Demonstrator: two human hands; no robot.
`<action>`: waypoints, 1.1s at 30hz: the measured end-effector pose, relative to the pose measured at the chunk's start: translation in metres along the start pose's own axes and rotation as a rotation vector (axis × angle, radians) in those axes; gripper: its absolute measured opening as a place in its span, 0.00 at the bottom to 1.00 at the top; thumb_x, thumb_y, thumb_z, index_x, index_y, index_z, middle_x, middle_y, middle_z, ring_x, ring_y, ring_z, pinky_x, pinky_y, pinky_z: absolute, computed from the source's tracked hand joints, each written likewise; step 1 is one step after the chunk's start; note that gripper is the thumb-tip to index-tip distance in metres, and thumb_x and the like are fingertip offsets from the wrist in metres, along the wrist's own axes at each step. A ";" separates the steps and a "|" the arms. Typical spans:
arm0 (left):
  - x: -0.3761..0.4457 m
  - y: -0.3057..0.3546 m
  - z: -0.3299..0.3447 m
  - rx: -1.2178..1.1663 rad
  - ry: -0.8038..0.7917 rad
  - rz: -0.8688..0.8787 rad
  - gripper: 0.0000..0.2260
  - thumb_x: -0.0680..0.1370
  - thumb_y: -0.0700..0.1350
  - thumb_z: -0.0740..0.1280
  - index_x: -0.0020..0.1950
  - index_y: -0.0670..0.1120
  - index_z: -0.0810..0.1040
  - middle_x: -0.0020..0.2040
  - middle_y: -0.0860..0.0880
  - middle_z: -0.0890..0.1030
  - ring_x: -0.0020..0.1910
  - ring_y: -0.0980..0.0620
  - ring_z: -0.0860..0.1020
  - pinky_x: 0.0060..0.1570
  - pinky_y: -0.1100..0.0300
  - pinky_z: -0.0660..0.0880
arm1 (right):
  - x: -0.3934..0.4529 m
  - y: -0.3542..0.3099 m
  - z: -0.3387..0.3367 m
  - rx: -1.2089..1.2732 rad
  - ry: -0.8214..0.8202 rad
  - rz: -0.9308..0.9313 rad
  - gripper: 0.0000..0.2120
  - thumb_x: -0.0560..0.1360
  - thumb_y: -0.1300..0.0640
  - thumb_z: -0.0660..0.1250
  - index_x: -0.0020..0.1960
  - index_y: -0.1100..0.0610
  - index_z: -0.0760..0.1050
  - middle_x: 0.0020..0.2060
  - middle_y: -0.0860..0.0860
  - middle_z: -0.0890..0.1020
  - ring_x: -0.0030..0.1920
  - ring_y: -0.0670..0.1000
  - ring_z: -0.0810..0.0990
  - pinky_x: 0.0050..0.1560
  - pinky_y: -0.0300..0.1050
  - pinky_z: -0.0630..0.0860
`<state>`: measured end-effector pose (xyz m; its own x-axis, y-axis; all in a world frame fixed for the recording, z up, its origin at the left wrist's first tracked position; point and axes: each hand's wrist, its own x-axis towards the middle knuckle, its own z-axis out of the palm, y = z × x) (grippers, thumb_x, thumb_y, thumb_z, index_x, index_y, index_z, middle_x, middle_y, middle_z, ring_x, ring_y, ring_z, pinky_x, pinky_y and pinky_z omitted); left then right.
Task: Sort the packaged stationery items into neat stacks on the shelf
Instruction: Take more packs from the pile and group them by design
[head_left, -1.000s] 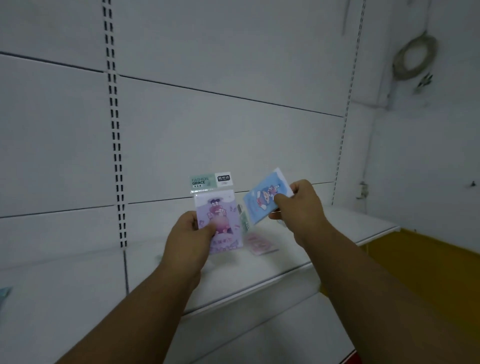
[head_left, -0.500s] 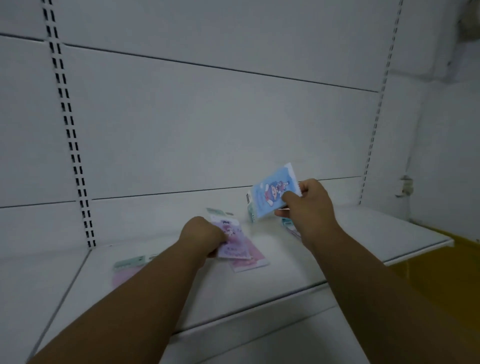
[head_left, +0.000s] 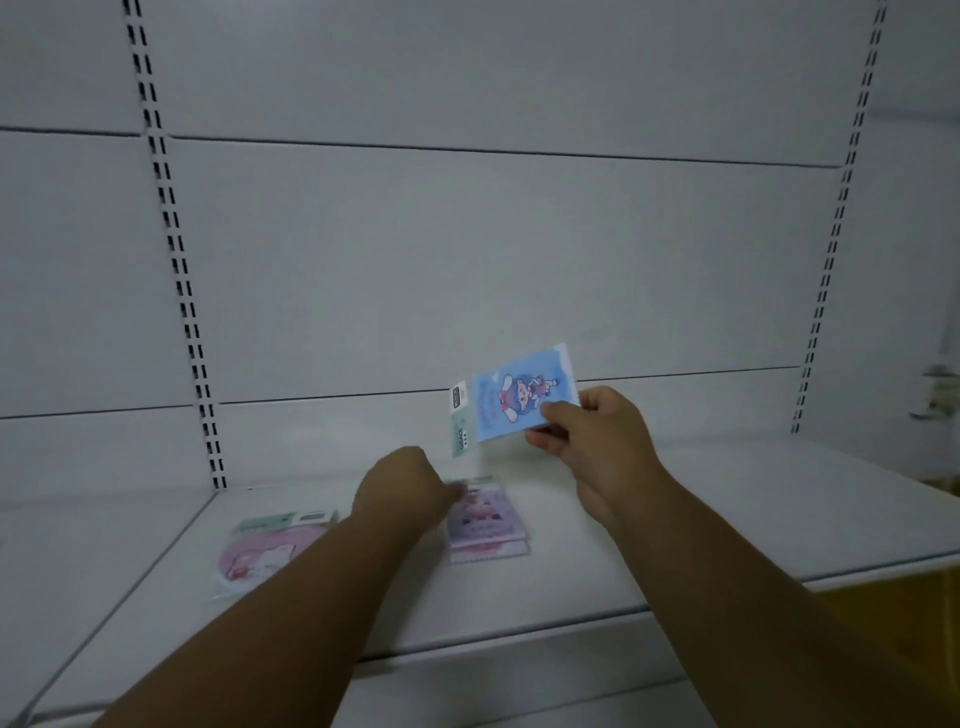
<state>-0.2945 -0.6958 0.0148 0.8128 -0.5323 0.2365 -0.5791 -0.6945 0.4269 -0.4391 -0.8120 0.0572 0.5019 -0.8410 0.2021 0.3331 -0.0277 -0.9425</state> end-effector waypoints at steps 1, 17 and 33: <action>-0.002 0.004 -0.002 -0.162 0.026 0.009 0.11 0.74 0.54 0.69 0.43 0.46 0.79 0.37 0.51 0.81 0.35 0.52 0.77 0.33 0.59 0.72 | 0.000 0.000 0.001 0.049 -0.013 0.024 0.07 0.72 0.67 0.70 0.46 0.65 0.72 0.47 0.62 0.82 0.36 0.53 0.86 0.47 0.54 0.83; 0.061 -0.007 -0.017 -1.086 -0.225 -0.057 0.01 0.75 0.34 0.67 0.44 0.37 0.78 0.32 0.42 0.81 0.27 0.51 0.79 0.28 0.61 0.77 | -0.016 0.021 0.018 -0.568 0.152 -0.037 0.15 0.72 0.53 0.72 0.36 0.63 0.73 0.31 0.58 0.79 0.23 0.50 0.75 0.26 0.42 0.71; 0.070 -0.009 0.015 -0.048 -0.138 0.336 0.23 0.69 0.48 0.73 0.61 0.45 0.70 0.58 0.43 0.76 0.56 0.42 0.77 0.51 0.54 0.73 | -0.016 0.045 0.038 -1.574 0.036 -0.138 0.27 0.64 0.30 0.67 0.47 0.52 0.72 0.46 0.51 0.81 0.41 0.49 0.72 0.42 0.43 0.68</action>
<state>-0.2335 -0.7340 0.0144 0.5593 -0.7898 0.2517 -0.8063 -0.4479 0.3864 -0.4014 -0.7793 0.0219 0.5131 -0.7957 0.3218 -0.7672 -0.5933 -0.2437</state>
